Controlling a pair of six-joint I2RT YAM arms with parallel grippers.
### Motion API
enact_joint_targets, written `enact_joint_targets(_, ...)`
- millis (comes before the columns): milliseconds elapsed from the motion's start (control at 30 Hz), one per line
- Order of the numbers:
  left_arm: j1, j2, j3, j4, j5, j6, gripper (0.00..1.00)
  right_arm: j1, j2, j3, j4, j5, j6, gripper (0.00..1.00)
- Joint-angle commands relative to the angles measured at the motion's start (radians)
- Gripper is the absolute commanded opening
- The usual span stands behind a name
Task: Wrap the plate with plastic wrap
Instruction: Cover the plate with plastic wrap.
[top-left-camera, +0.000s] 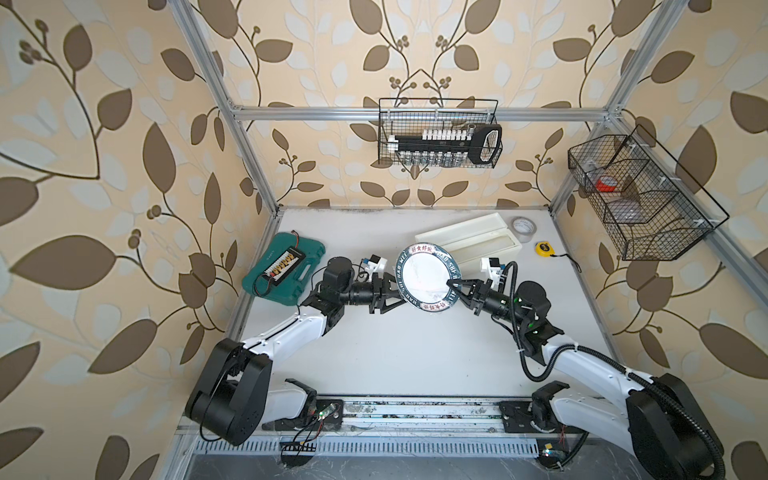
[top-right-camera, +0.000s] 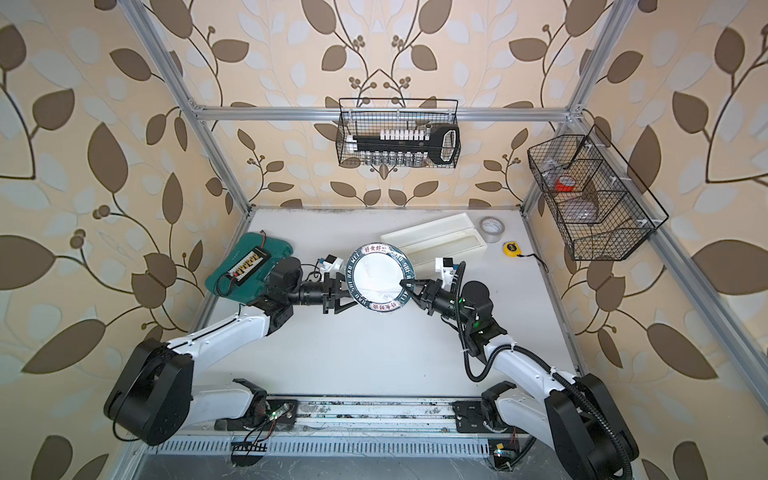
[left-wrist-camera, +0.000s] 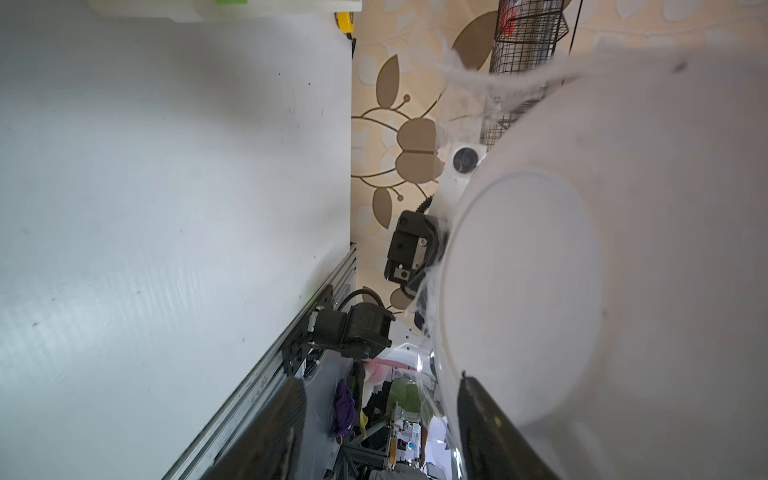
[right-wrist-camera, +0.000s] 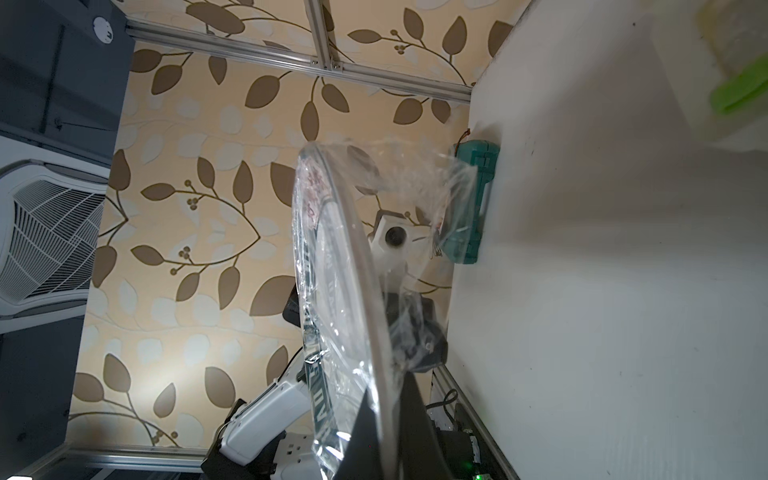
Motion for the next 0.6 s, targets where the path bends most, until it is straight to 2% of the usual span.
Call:
enact_joint_targets(0, 0.120, -0.146, -0.013, -0.263, -0.032, 0.120, 0.61, -0.003, -0.047, 0.015, -0.092, 0.092, -0.039, 0.00)
enact_joint_targets(67, 0.163, -0.270, -0.022, -0.276, -0.070, 0.103, 0.66, -0.002, -0.069, 0.020, -0.164, 0.121, -0.084, 0.00)
enact_joint_targets(100, 0.163, -0.324, -0.011, -0.295, -0.105, 0.101, 0.71, -0.001, -0.076, 0.026, -0.200, 0.132, -0.111, 0.00)
enact_joint_targets(200, 0.149, -0.387, 0.009, -0.287, -0.155, 0.065, 0.77, 0.004, -0.087, 0.038, -0.270, 0.148, -0.165, 0.00)
enact_joint_targets(300, 0.089, -0.349, 0.026, -0.296, -0.198, 0.091, 0.77, 0.013, -0.090, 0.039, -0.295, 0.157, -0.183, 0.00)
enact_joint_targets(467, -0.068, -0.231, 0.066, -0.306, -0.285, 0.181, 0.75, 0.043, -0.103, 0.049, -0.311, 0.182, -0.184, 0.00)
enact_joint_targets(567, -0.097, -0.177, 0.074, -0.302, -0.303, 0.212, 0.72, 0.071, -0.114, 0.055, -0.326, 0.206, -0.186, 0.00)
